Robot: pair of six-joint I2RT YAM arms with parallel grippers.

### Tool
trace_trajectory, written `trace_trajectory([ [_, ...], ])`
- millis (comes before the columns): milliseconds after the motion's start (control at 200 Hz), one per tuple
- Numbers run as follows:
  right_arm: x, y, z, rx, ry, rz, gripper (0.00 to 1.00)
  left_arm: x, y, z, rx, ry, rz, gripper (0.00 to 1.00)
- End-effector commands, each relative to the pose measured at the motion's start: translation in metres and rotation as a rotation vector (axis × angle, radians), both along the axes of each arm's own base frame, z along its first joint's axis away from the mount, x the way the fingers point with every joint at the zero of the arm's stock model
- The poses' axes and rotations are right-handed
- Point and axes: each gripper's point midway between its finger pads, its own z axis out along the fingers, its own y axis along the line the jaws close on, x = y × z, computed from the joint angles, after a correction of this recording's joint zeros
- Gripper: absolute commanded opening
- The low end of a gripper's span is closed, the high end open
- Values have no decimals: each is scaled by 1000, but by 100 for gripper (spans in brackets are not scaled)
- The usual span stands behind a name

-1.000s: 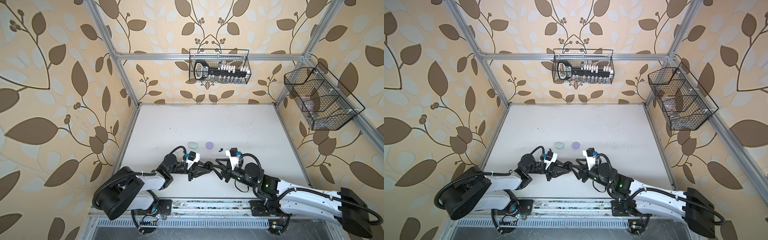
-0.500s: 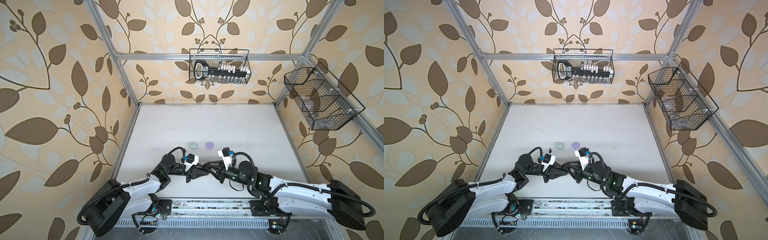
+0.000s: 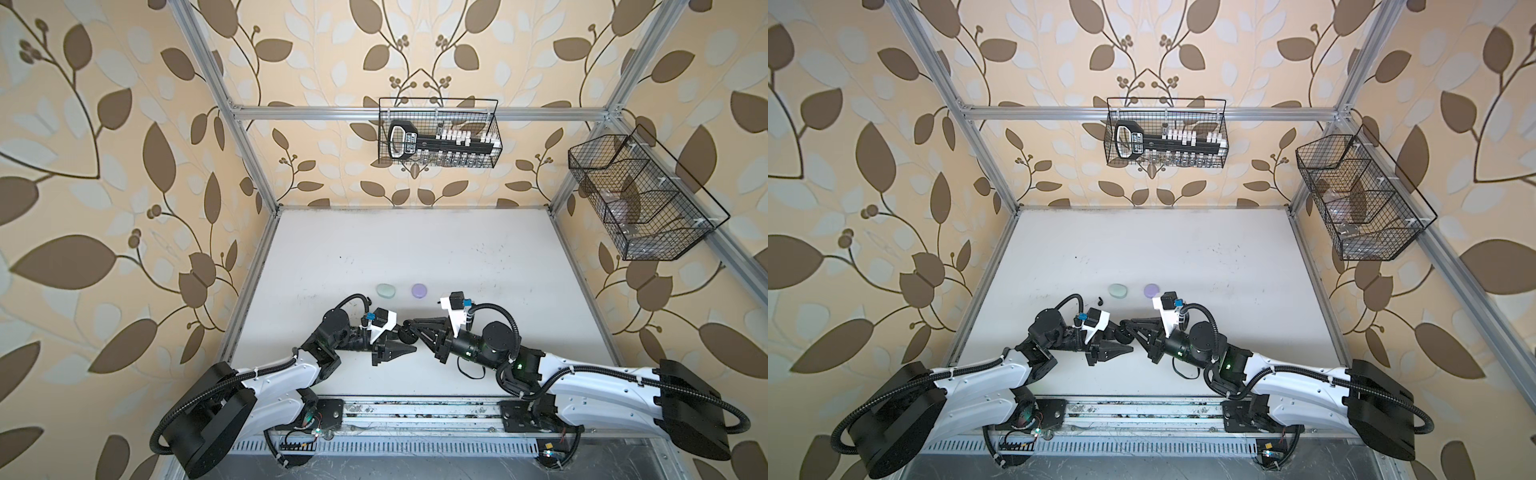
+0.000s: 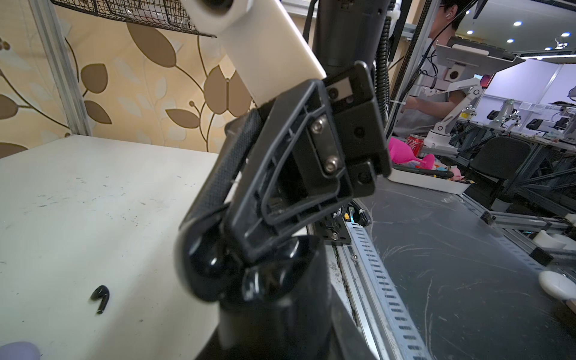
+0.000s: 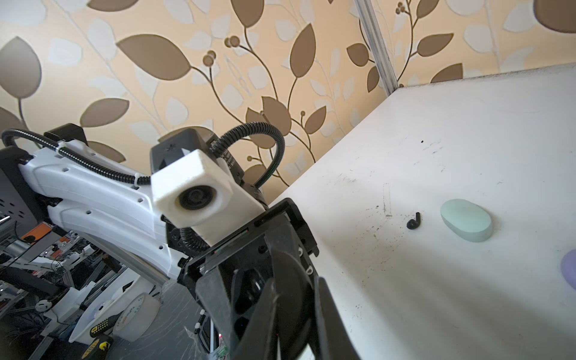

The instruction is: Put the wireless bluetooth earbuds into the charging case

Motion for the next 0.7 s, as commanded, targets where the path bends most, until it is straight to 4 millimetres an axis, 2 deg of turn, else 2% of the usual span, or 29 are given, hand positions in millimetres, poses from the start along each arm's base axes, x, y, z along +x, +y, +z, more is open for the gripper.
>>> trace_trajectory([
  [0, -1, 1, 7, 32, -20, 0, 4, 1, 1, 12, -44, -44, 20, 32],
  [200, -6, 3, -1, 6, -65, 34, 1, 9, 2, 15, -52, -33, 68, 44],
  [380, -6, -9, -15, -44, -116, 11, 0, 5, 3, 15, -50, -34, 53, 47],
  [500, -9, -15, -14, -36, -146, 32, 0, 0, 4, 18, -58, -44, 37, 50],
  [695, -13, -17, -6, -32, -181, 38, 0, -4, 5, 19, -55, -50, 16, 42],
])
